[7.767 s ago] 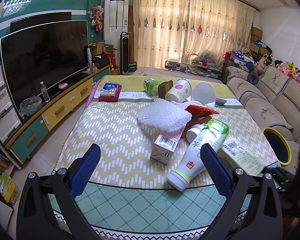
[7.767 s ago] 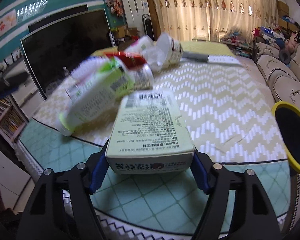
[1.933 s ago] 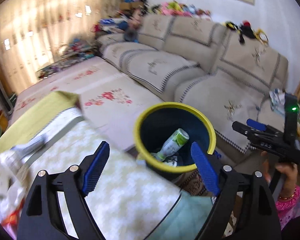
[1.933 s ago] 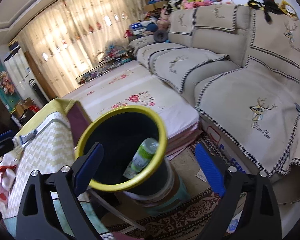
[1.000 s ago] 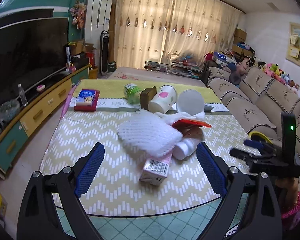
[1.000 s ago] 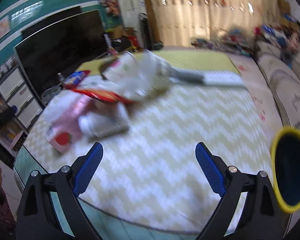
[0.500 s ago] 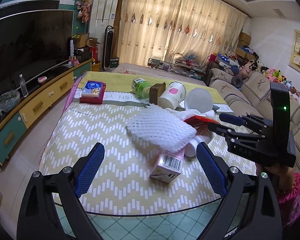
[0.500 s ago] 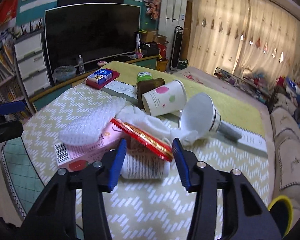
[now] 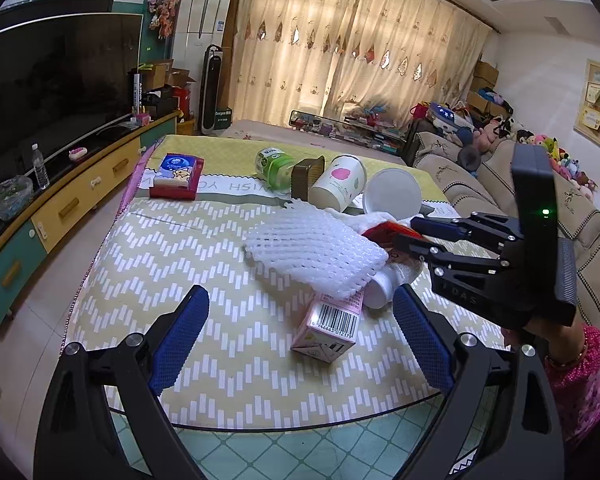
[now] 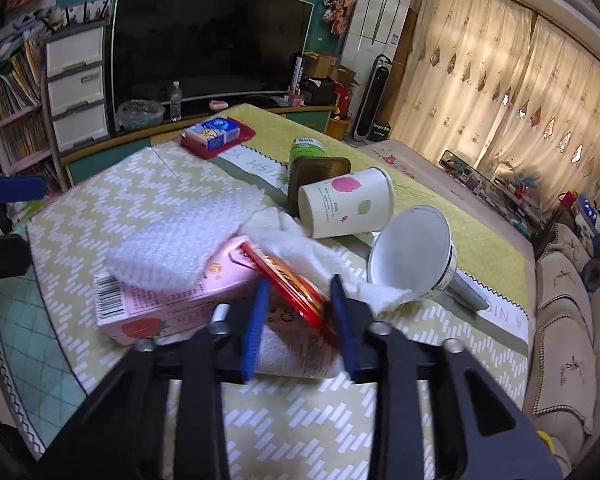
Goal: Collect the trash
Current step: 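Grasp the red snack wrapper with the right gripper, then carry the red wrapper with the right gripper into the bin and open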
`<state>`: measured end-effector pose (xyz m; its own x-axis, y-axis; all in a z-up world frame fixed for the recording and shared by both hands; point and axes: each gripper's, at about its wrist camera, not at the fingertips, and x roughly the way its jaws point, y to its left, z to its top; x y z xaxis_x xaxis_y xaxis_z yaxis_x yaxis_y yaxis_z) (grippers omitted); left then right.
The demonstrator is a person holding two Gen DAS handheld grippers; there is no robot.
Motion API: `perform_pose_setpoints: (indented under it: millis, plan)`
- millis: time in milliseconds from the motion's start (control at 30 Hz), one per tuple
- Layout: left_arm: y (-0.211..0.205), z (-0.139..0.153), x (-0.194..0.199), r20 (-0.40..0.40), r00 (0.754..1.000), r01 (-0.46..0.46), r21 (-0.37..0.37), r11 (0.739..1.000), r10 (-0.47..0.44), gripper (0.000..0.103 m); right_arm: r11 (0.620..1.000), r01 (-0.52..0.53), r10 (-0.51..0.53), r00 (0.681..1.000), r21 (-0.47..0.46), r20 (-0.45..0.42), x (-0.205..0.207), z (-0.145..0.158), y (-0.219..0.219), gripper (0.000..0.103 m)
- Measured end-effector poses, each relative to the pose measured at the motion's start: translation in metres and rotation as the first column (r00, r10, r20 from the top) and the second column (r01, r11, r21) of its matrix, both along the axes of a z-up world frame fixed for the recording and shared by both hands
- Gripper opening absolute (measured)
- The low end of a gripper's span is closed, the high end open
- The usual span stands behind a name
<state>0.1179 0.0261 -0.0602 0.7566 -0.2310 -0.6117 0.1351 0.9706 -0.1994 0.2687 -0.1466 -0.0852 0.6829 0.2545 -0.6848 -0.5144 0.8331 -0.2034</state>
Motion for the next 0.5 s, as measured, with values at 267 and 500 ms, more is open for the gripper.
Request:
perform_pose_setpoints:
  millis: [267, 500]
  plan:
    - [0.0, -0.001, -0.001, -0.004, 1.0, -0.001, -0.002, 1.0, 0.001, 0.092, 0.994, -0.005, 0.0, 0.999, 0.106, 0.048, -0.015, 0.027, -0.02, 0.008]
    - [-0.006, -0.002, -0.001, -0.006, 1.0, 0.012, 0.002, 1.0, -0.012, 0.092, 0.956, 0.016, -0.018, 1.0, 0.294, 0.005, -0.029, 0.056, -0.054, 0.007]
